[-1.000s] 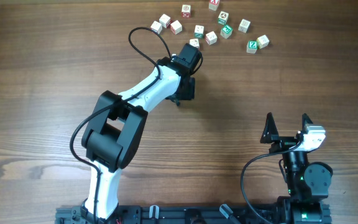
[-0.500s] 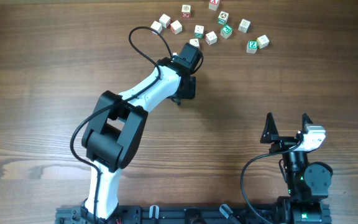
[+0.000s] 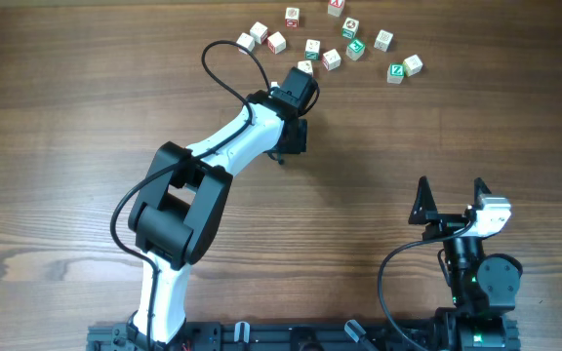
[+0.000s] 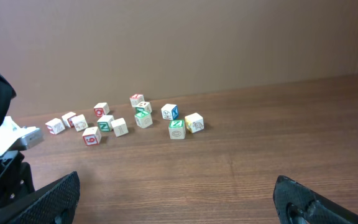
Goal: Form a horizontal line
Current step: 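Carry the bee block toward the table center with the left gripper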
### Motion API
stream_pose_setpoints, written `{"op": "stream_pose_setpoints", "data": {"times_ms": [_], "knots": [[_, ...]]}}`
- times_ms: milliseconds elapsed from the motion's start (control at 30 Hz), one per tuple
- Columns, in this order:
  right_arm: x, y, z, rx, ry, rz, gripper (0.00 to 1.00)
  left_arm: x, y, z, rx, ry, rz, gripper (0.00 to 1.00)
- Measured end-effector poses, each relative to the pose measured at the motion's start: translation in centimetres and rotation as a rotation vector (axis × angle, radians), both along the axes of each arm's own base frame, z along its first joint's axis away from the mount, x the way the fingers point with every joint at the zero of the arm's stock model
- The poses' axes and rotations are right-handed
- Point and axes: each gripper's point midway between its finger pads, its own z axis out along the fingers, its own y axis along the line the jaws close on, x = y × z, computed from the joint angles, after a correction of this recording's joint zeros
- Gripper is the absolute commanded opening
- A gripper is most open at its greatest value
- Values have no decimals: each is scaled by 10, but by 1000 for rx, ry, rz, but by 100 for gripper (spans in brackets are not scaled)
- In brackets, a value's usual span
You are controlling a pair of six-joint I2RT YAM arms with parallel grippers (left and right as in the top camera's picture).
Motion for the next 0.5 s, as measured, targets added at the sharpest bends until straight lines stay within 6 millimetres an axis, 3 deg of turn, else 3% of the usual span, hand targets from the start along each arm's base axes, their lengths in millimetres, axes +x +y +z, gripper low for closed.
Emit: {"op": "stream_pose_setpoints", "data": {"times_ms": [167, 367, 500], "knots": [[0, 0, 0, 0, 0, 0, 99, 3, -1, 0, -4, -14, 1, 36], [0, 0, 0, 0, 0, 0, 100, 4, -4, 0, -14, -21, 12, 71], [0, 0, 0, 0, 0, 0, 100, 4, -6, 1, -17, -25, 12, 79]]}}
